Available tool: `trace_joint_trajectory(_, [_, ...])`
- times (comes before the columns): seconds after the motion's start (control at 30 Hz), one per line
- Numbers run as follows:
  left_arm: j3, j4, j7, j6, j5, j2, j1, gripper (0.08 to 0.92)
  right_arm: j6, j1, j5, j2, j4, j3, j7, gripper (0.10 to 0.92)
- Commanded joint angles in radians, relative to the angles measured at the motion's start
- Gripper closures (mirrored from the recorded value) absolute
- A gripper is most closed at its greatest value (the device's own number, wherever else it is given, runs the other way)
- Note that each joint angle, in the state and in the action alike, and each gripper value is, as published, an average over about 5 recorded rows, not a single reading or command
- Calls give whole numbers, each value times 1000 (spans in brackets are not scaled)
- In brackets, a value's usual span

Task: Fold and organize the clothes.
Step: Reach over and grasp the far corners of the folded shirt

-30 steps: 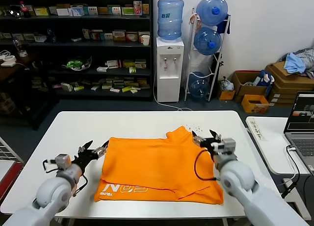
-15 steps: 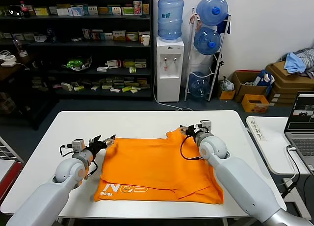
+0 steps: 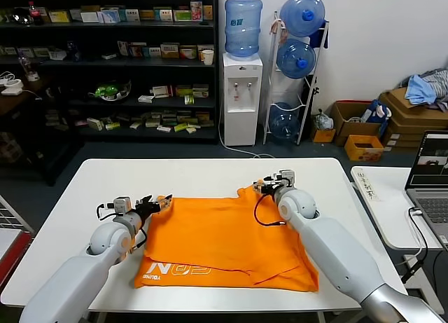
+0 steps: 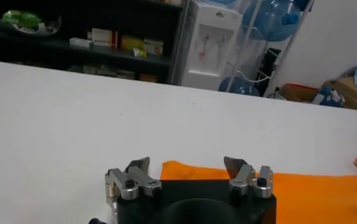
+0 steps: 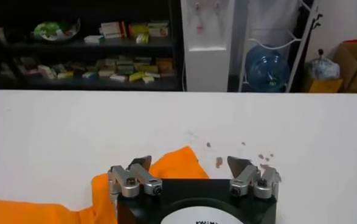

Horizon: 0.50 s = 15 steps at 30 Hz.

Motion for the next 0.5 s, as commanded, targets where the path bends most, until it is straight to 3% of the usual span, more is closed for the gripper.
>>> trace_joint_trajectory(0.03, [22,25,4,8,5,-7,-20,177,-17,11,15,14,-37,-10,-15,203])
trace_joint_trajectory(0.2, [24,28,2,9,12,-5,-18,177,-25,8,19,12,-40,-9,-19,233])
trace_joint_trajectory(0.37, [27,31,-5,9,31,-7,-15,179,-31,10,21,15,-46,-10,-22,367])
trace_joint_trajectory(0.5, [27,37,-4,4,44,-8,-12,241,-31,9,20,17,-48,-13,-25,480])
